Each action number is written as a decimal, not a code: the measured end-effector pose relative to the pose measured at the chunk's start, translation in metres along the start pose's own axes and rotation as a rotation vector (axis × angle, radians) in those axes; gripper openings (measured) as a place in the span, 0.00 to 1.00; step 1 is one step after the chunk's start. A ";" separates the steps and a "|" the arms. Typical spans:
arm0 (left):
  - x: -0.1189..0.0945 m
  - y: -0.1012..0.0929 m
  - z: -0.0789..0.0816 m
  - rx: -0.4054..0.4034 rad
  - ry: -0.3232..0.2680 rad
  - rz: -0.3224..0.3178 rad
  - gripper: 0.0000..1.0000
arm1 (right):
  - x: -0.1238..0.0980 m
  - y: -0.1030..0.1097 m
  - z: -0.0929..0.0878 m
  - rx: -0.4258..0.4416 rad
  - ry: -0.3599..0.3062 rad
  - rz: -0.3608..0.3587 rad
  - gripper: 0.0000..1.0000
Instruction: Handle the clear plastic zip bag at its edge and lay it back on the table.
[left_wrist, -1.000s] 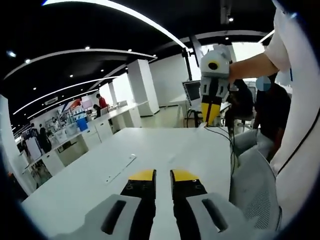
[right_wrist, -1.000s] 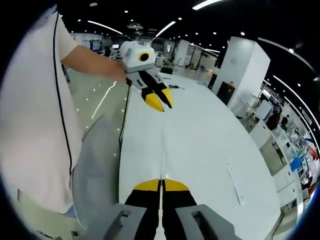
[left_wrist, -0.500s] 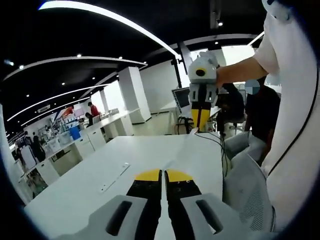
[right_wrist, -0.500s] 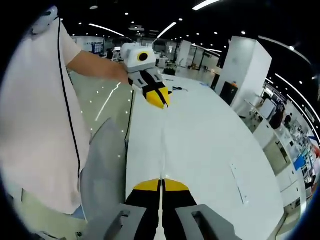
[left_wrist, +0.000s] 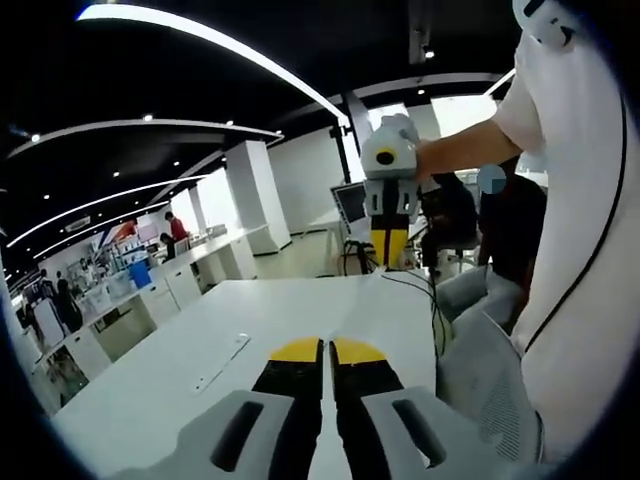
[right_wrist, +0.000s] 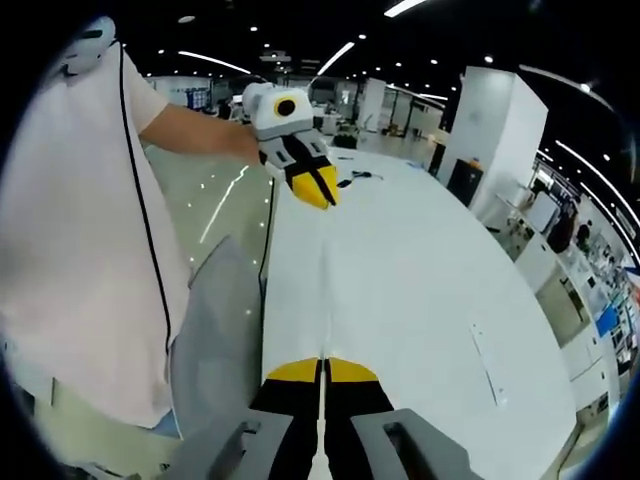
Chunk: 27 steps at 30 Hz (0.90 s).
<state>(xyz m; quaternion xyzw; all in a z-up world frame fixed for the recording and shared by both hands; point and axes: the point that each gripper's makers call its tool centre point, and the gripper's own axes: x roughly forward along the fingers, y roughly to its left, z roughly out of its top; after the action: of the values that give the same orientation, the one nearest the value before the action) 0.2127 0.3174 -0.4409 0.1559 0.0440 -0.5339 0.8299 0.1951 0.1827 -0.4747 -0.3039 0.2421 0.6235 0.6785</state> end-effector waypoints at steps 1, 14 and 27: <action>0.000 -0.001 0.000 -0.003 -0.002 -0.010 0.00 | 0.000 0.000 -0.001 0.004 0.002 0.003 0.00; 0.000 -0.015 0.003 0.003 0.021 -0.069 0.00 | -0.002 -0.001 -0.006 0.014 0.016 0.016 0.00; -0.003 -0.030 0.019 -0.021 0.028 -0.104 0.00 | -0.004 -0.005 -0.011 0.024 0.012 0.001 0.00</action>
<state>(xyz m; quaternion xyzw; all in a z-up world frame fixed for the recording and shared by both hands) 0.1827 0.3024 -0.4285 0.1522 0.0692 -0.5737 0.8018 0.2003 0.1718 -0.4795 -0.2994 0.2539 0.6190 0.6803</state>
